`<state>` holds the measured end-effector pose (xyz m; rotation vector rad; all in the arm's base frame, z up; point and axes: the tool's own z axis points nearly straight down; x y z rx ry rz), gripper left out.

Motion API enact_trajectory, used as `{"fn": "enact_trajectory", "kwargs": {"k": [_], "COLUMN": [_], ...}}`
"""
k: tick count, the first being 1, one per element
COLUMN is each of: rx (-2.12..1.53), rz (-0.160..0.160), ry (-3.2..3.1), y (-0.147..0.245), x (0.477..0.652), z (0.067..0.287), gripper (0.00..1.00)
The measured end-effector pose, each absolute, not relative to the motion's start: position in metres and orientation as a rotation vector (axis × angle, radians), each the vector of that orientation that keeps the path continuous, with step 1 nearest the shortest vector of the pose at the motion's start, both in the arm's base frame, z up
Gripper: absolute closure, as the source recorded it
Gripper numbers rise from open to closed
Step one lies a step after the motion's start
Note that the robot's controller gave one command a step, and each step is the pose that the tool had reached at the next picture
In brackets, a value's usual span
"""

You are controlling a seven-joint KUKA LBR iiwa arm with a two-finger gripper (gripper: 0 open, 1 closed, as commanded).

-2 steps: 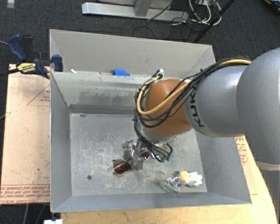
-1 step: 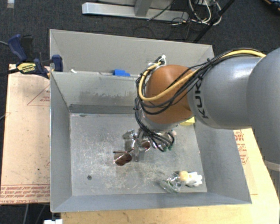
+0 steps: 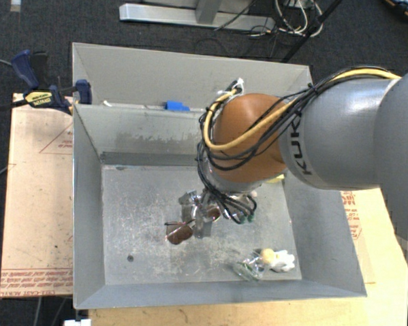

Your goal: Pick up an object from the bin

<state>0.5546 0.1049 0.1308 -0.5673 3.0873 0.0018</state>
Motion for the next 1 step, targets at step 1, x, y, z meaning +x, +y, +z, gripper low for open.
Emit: {"fn": "enact_trajectory", "kwargs": {"k": [1], "rx": [-0.564], "rz": [0.003], "ry": [3.095], "y": [0.1031], "x": [0.5197], "z": [0.1672], "gripper": [1.00]}}
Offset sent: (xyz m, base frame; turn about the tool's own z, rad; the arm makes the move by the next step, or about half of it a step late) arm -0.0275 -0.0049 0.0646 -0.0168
